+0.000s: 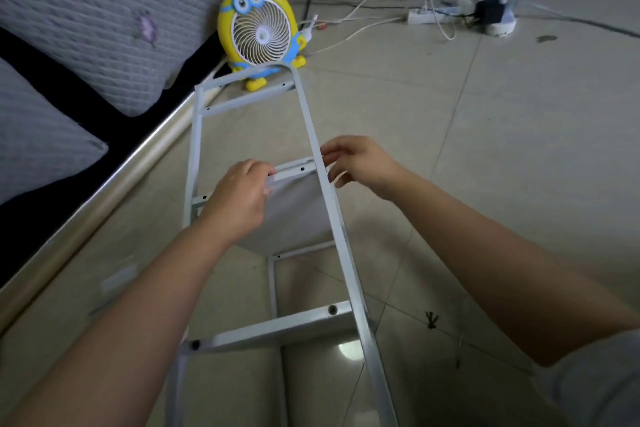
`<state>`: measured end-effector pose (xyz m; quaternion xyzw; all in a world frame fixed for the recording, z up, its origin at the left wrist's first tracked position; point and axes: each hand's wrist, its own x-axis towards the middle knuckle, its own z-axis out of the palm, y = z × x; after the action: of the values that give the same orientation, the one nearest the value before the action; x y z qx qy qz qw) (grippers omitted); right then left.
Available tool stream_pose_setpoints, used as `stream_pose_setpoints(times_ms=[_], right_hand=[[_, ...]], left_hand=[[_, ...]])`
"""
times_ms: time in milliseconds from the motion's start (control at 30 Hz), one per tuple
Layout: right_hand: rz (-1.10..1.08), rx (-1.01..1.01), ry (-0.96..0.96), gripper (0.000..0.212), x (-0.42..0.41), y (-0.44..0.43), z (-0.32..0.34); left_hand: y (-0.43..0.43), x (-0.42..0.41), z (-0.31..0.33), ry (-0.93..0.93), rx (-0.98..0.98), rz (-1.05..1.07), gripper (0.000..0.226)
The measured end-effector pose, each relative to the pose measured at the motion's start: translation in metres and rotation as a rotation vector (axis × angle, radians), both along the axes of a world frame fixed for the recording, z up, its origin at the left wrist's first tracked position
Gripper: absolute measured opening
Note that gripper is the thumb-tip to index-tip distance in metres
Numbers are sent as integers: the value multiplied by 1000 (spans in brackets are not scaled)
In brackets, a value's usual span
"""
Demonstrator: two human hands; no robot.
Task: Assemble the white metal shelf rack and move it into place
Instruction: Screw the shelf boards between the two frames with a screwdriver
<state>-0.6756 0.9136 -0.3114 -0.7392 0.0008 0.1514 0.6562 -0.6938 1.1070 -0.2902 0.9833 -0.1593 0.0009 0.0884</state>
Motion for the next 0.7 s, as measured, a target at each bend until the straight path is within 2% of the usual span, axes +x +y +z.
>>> stream_pose_setpoints(times_ms=[67,167,233,367,567,700], right_hand=[[-3,39,44,35,-1,-3,5],[198,-220,-82,41,-8,-5,6],[288,-369,-137,37,-12,-4,3],[191,-582,-348,19,-14,2,-5],[131,-622,-488,16,-13,-3,-15],[118,-630,-516,18,-10,-3,-24]], left_hand=[[0,1,3,33,1,-23,31],[0,3,4,60,-3,-18,30],[-1,2,5,55,-15,-8,30],[-5,-3,6,44,-36,-2,29],[-7,-1,8,54,-77,-26,29],[-6,1,7,39,-142,-13,27]])
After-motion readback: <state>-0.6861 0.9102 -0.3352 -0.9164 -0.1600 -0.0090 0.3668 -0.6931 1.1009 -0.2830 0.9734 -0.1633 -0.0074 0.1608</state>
